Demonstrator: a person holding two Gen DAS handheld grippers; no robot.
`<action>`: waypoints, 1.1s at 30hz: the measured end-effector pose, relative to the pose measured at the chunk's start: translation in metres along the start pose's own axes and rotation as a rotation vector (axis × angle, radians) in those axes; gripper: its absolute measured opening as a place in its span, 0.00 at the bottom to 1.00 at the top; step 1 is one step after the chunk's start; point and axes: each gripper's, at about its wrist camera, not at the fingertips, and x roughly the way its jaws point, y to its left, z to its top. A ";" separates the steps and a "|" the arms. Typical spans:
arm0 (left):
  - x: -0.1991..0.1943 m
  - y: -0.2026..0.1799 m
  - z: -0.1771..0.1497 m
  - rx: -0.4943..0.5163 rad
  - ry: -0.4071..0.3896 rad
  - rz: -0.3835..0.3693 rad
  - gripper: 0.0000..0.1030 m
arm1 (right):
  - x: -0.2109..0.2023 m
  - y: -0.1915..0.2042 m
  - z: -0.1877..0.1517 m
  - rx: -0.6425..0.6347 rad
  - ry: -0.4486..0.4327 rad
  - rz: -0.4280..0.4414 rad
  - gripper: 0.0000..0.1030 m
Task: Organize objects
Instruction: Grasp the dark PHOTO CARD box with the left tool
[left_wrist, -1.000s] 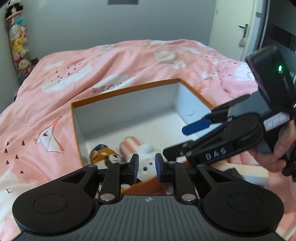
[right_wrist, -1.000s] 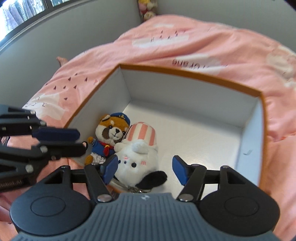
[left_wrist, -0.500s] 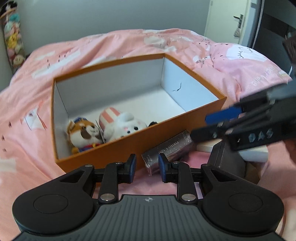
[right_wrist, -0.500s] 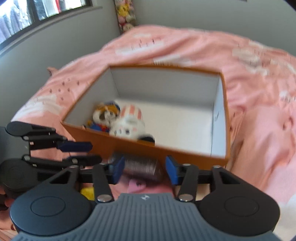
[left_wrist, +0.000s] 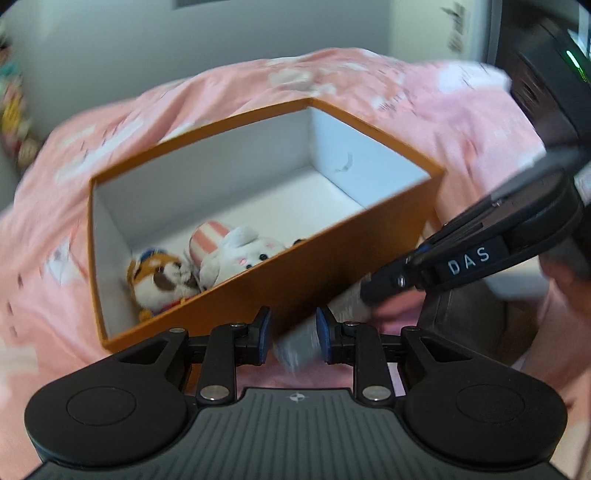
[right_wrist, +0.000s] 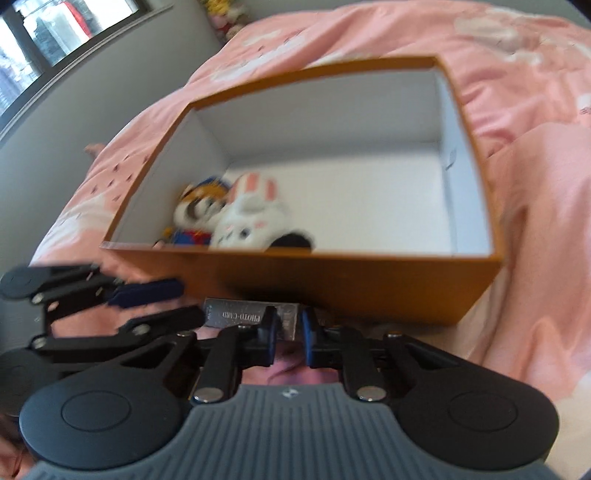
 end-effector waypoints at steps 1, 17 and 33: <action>0.001 -0.005 -0.001 0.044 0.002 0.004 0.29 | 0.004 0.001 -0.003 0.003 0.034 0.021 0.11; 0.030 -0.070 -0.034 0.579 0.103 0.065 0.40 | -0.006 0.004 -0.007 -0.032 0.013 -0.056 0.15; 0.039 -0.083 -0.043 0.564 0.082 0.187 0.29 | -0.019 -0.009 -0.009 -0.024 -0.009 -0.154 0.32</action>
